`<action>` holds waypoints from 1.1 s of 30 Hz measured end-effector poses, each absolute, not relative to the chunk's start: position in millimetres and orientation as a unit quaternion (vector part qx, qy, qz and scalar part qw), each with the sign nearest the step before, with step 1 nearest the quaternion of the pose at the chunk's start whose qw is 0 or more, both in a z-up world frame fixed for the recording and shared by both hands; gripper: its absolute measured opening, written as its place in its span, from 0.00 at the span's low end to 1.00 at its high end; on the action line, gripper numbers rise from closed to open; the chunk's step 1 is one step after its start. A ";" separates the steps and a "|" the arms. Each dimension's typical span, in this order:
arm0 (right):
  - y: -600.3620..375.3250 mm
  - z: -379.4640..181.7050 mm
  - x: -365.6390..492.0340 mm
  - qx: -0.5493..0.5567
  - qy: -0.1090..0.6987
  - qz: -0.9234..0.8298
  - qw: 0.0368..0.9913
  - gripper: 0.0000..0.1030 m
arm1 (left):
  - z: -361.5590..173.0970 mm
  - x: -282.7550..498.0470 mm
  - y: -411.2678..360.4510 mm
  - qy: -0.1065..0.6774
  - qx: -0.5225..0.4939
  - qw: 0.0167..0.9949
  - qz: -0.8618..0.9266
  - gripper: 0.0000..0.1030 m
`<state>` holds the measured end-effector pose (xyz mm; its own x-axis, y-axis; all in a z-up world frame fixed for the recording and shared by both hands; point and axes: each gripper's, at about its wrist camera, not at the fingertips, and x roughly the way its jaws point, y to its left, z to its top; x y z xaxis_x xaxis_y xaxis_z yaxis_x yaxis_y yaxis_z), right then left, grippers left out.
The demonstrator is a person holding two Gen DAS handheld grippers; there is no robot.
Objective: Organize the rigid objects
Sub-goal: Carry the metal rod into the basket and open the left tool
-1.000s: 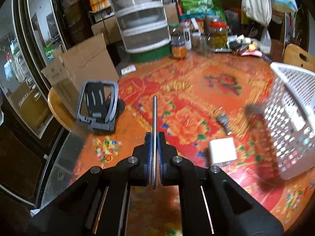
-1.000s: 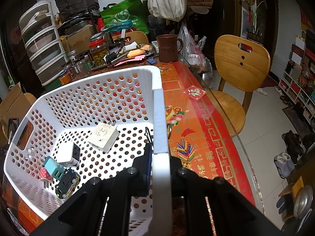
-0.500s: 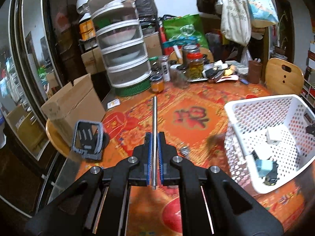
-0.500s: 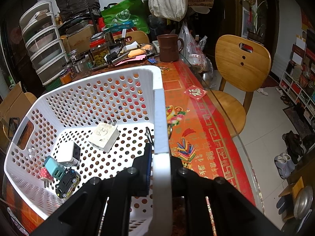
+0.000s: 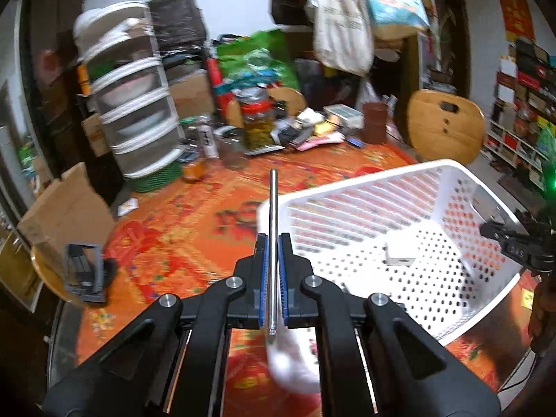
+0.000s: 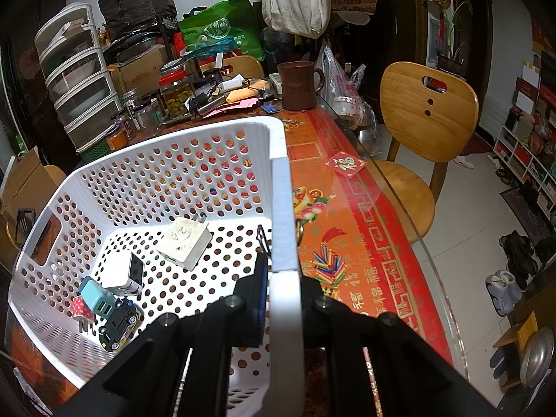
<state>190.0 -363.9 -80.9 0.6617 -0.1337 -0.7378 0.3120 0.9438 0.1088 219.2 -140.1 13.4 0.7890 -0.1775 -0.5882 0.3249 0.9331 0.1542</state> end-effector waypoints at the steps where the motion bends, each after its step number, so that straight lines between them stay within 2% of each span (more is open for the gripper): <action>1: -363.5 -80.4 189.7 0.113 0.393 -0.123 0.904 0.10 | 8.4 219.8 -149.4 0.302 0.129 0.934 -0.142 0.05; 8: -363.4 -79.6 189.0 0.112 0.392 -0.121 0.905 0.10 | -32.1 234.4 -192.8 0.348 0.140 0.910 -0.177 0.05; 16: -363.3 -78.7 190.8 0.112 0.394 -0.122 0.904 0.10 | -50.8 243.2 -188.0 0.365 0.113 0.901 -0.207 0.05; 17: -363.7 -78.8 191.0 0.113 0.393 -0.121 0.904 0.10 | -50.2 242.7 -185.8 0.365 0.106 0.899 -0.218 0.08; 19: -363.9 -78.7 191.2 0.114 0.393 -0.120 0.905 0.10 | -44.9 236.4 -176.7 0.351 0.086 0.899 -0.249 0.41; 20: -364.1 -78.9 191.1 0.115 0.393 -0.119 0.905 0.11 | -38.7 228.7 -166.6 0.328 0.078 0.907 -0.251 0.77; 21: -363.7 -78.7 191.6 0.114 0.393 -0.118 0.905 0.11 | -34.0 222.7 -157.3 0.309 0.068 0.916 -0.246 0.97; 22: -364.0 -79.2 190.9 0.114 0.393 -0.118 0.905 0.11 | -29.4 216.5 -145.1 0.292 0.052 0.924 -0.241 0.99; 28: -364.0 -79.7 190.2 0.115 0.392 -0.118 0.905 0.11 | -23.9 190.9 -46.7 0.262 -0.029 0.949 -0.173 0.99; 33: -363.4 -79.8 189.9 0.111 0.393 -0.119 0.905 0.11 | -61.7 211.8 21.2 0.311 -0.022 0.947 -0.079 0.99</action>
